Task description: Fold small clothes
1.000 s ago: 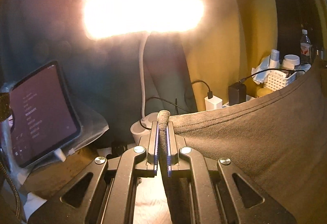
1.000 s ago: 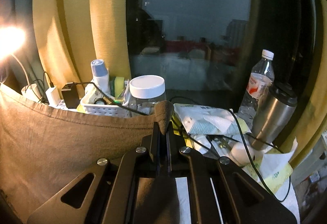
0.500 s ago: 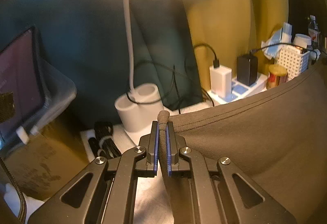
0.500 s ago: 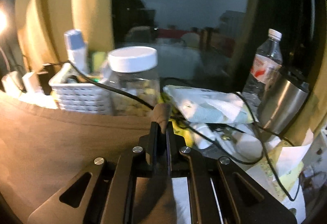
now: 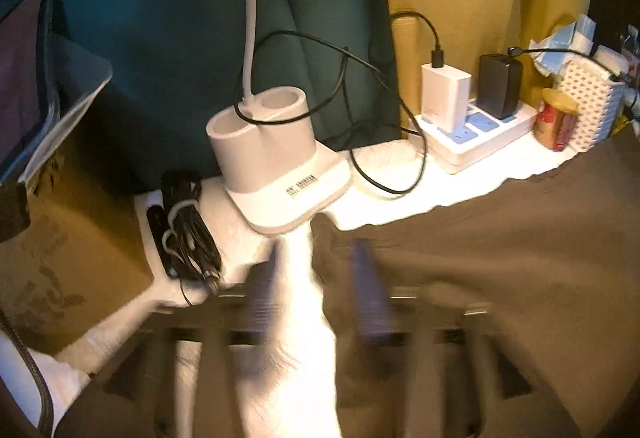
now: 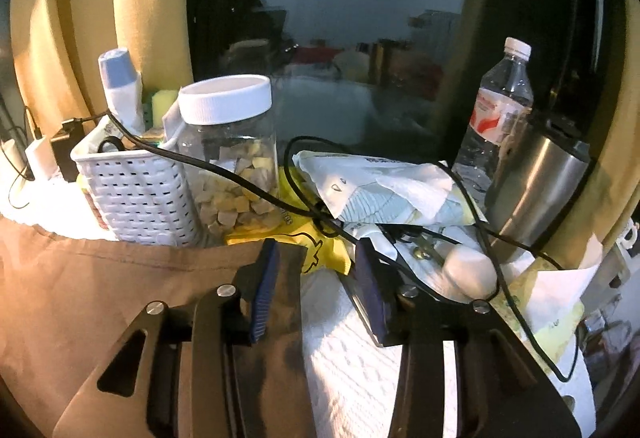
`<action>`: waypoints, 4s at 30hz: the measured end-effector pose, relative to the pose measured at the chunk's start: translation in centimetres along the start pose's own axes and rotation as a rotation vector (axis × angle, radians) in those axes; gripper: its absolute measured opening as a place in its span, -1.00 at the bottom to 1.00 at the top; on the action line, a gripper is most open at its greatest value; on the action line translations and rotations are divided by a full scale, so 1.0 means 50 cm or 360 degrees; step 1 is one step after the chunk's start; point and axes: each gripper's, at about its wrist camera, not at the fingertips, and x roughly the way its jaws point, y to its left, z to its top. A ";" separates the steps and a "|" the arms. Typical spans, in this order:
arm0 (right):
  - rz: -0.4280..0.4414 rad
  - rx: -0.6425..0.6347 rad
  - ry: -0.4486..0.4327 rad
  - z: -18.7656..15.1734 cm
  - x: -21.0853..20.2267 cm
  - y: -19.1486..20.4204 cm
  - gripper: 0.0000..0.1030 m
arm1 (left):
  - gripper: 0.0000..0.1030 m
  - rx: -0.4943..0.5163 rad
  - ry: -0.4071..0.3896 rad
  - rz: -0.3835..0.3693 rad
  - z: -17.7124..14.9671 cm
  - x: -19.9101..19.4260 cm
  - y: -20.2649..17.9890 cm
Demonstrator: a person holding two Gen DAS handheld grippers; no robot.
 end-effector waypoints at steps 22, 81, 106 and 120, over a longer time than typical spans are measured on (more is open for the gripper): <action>0.0063 0.0106 0.0018 -0.115 -0.185 -0.029 -0.19 | 0.63 -0.0242 -0.0004 -0.0067 -0.146 -0.182 0.024; 0.0214 0.0022 0.0263 -0.411 -0.369 -0.012 -0.85 | -0.88 -0.0276 0.0127 -0.0265 -0.383 -0.343 -0.059; 0.0161 -0.0028 0.0230 -0.466 -0.471 -0.043 -0.85 | -0.88 -0.0309 0.0156 -0.0344 -0.449 -0.436 -0.068; 0.0188 0.0112 0.0284 -0.517 -0.475 -0.058 -0.85 | -0.83 -0.0171 0.0297 -0.0340 -0.460 -0.431 -0.082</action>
